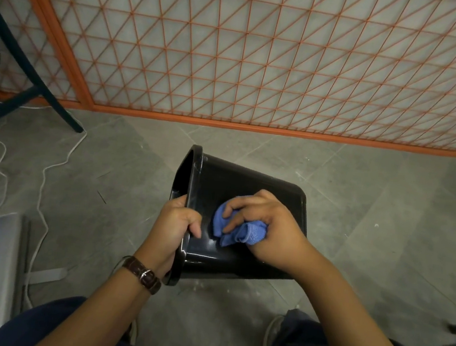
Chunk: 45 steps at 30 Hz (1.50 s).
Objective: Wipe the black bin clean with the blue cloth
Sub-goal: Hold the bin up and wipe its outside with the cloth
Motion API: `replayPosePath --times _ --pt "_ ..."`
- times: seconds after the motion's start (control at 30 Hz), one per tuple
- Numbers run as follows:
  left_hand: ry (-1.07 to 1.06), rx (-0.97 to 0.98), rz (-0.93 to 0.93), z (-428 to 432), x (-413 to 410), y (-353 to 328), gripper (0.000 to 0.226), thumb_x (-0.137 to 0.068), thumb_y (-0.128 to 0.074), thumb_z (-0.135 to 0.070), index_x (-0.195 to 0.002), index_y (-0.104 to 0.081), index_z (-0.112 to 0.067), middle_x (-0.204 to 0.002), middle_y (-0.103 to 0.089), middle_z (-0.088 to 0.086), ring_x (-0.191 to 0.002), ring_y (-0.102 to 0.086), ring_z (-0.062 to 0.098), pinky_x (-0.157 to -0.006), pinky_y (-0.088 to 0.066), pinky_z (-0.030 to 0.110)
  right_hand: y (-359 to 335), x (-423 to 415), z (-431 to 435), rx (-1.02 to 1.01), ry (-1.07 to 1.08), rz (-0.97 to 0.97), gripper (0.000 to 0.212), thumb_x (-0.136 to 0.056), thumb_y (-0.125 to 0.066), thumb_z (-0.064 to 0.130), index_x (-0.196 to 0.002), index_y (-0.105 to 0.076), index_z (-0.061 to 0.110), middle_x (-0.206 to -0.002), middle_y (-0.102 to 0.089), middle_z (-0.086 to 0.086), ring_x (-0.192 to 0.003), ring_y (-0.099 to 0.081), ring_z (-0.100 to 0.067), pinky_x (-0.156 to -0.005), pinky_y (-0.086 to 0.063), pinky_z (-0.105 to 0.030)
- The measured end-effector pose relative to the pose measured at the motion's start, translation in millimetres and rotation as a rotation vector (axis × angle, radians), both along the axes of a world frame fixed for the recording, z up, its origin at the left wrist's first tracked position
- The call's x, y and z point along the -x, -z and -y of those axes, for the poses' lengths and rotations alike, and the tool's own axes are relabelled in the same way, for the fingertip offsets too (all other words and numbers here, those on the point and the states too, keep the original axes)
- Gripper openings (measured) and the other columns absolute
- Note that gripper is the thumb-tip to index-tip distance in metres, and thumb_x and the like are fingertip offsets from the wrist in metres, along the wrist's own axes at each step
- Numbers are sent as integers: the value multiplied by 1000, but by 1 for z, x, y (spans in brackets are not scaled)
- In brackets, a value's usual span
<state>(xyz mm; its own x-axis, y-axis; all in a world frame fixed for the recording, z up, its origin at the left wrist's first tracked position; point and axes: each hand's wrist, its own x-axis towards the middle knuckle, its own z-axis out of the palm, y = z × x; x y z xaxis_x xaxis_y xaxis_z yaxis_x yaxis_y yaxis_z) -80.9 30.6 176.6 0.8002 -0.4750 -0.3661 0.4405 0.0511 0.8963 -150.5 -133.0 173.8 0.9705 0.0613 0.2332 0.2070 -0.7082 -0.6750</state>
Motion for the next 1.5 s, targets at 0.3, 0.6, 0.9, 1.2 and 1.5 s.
replayPosePath --times 0.3,0.6,0.9,1.2,1.5 --pt "-5 -92 78 -20 -20 3 35 -27 -49 -1 -61 -59 -1 -66 -54 13 -62 -50 32 -52 -40 28 -17 11 56 -163 503 -334 6 -80 -64 15 -81 -66 21 -71 -65 2 -49 -61 -9 -48 -48 -28" --pt "97 -100 178 -25 -16 -10 30 -33 -42 5 -55 -54 -9 -46 -56 -3 -46 -54 10 -38 -40 19 -36 9 72 -556 950 -86 13 -77 -50 25 -80 -58 15 -83 -64 -16 -78 -62 -30 -75 -51 -45" --pt "173 -82 269 -20 1 -4 22 -34 -45 6 -40 -48 -15 -41 -45 -2 -41 -46 9 -38 -38 19 -29 3 72 -198 947 -274 31 -89 -47 22 -59 -46 18 -46 -49 2 -48 -50 -10 -46 -36 -16" --pt "190 -184 270 -6 11 13 60 -51 -42 35 -52 -66 -20 -65 -64 6 -78 -57 33 -60 -46 30 -14 -9 25 -267 729 -124 18 -90 -53 34 -75 -61 27 -52 -62 4 -54 -61 -1 -54 -47 -17" --pt "217 -222 219 4 15 4 38 -39 -46 16 -41 -62 -18 -39 -53 -6 -39 -51 6 -38 -35 14 -13 -18 -9 -497 494 -5 19 -86 -61 13 -97 -63 28 -84 -64 13 -73 -61 11 -62 -45 -5"
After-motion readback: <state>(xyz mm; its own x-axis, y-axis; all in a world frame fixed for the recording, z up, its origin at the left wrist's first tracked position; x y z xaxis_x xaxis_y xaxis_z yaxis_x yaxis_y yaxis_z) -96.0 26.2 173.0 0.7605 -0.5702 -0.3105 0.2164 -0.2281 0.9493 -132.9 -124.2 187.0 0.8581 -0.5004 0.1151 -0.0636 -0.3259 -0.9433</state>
